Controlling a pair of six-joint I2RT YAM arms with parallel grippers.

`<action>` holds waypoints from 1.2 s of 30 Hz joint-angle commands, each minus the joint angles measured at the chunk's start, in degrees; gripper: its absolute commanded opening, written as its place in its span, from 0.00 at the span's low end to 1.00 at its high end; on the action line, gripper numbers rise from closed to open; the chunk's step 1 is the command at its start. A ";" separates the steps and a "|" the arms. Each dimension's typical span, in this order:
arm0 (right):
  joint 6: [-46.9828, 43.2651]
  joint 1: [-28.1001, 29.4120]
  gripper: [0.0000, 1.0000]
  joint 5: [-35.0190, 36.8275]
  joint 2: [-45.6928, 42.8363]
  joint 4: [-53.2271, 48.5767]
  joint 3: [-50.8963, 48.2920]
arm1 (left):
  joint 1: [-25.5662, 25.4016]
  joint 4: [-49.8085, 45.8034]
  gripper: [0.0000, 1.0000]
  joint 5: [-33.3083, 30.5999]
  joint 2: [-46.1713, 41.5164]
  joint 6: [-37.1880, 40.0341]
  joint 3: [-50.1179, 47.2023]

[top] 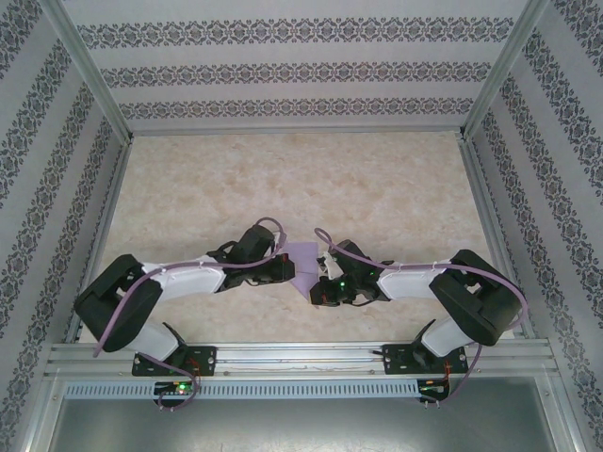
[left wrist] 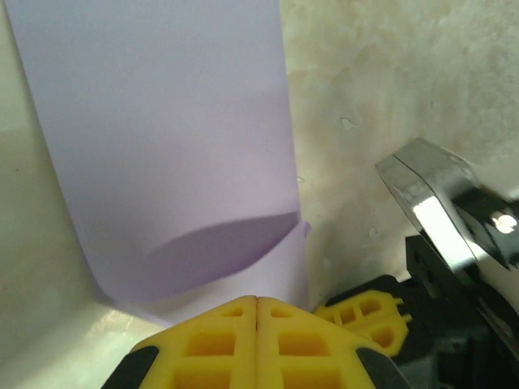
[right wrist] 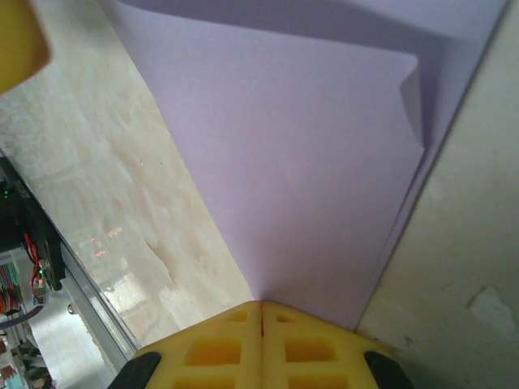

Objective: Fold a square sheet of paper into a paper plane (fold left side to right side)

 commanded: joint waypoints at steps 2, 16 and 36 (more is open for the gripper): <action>-0.95 -0.17 0.00 4.57 2.87 -6.10 -2.38 | -2.99 1.83 0.00 -0.87 -1.44 -0.63 -2.18; -1.45 -0.20 0.00 5.75 3.22 -6.97 -2.66 | -7.54 11.62 0.00 -1.27 7.54 -3.66 -0.44; -3.62 0.12 0.00 7.72 3.13 -13.04 -1.26 | -7.37 7.47 0.00 -7.40 10.79 -4.52 -1.29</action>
